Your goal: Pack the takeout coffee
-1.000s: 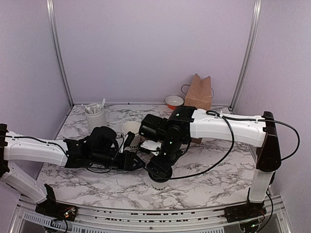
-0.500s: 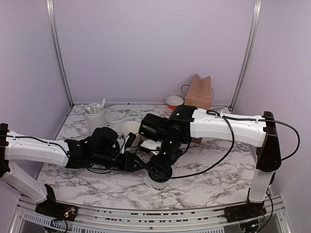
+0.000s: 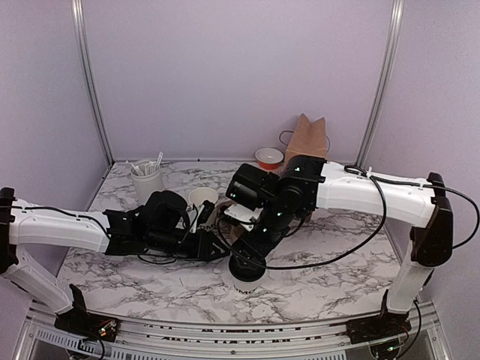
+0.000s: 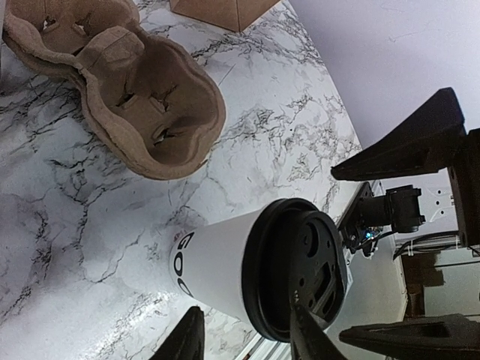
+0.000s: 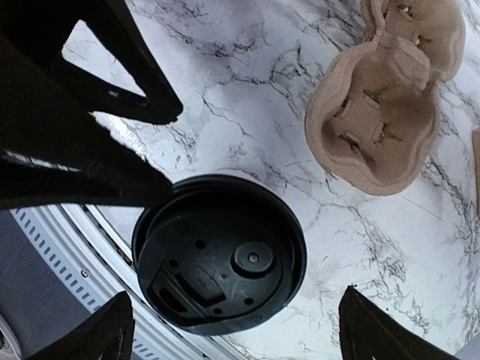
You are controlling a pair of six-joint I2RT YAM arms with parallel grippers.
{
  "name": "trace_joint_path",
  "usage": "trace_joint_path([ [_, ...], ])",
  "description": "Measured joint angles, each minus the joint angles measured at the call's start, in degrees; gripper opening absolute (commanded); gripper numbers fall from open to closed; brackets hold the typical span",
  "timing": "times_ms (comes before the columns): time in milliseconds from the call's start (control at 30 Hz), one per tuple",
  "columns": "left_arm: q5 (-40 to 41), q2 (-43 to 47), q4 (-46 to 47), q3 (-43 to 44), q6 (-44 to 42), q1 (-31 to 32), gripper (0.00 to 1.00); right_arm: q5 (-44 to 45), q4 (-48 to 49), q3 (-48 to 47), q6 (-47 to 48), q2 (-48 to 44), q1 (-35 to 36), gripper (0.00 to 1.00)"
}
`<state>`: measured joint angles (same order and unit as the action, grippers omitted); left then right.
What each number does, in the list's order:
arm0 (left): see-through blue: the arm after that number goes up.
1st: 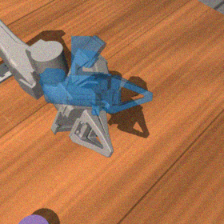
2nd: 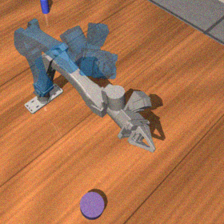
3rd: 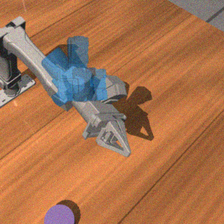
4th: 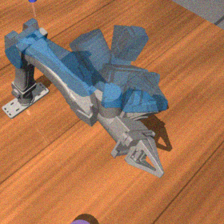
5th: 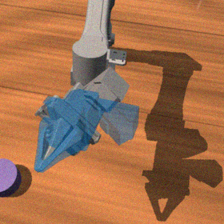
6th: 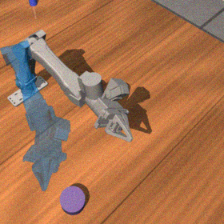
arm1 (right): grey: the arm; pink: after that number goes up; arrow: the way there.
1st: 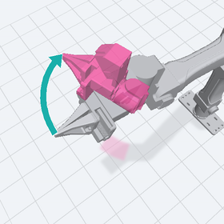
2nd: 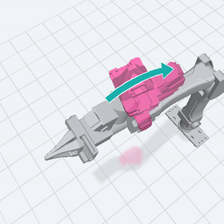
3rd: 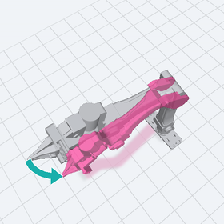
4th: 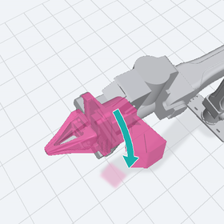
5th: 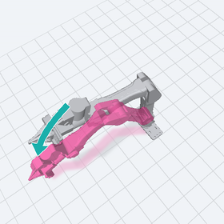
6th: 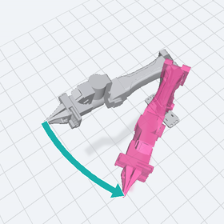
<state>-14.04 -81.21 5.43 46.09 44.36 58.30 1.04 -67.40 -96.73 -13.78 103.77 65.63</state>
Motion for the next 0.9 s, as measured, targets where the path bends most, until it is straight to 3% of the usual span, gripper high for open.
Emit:
trace_joint_path([
  [267, 0.3, -1.3, -3.8, 3.4, -0.5, 0.4, 0.39, -0.1, 9.4, 15.0, -3.6, -13.2, -1.7, 0.88],
  [533, 1.1, -1.8, -7.4, 5.5, -0.9, 0.5, 0.37, -5.6, 30.0, 36.7, -10.6, -29.0, -7.9, 0.79],
  [900, 1.7, -4.1, -9.3, 6.2, -0.6, 1.6, 0.36, -12.5, 51.8, 51.9, -19.7, -33.6, -10.8, 0.70],
])
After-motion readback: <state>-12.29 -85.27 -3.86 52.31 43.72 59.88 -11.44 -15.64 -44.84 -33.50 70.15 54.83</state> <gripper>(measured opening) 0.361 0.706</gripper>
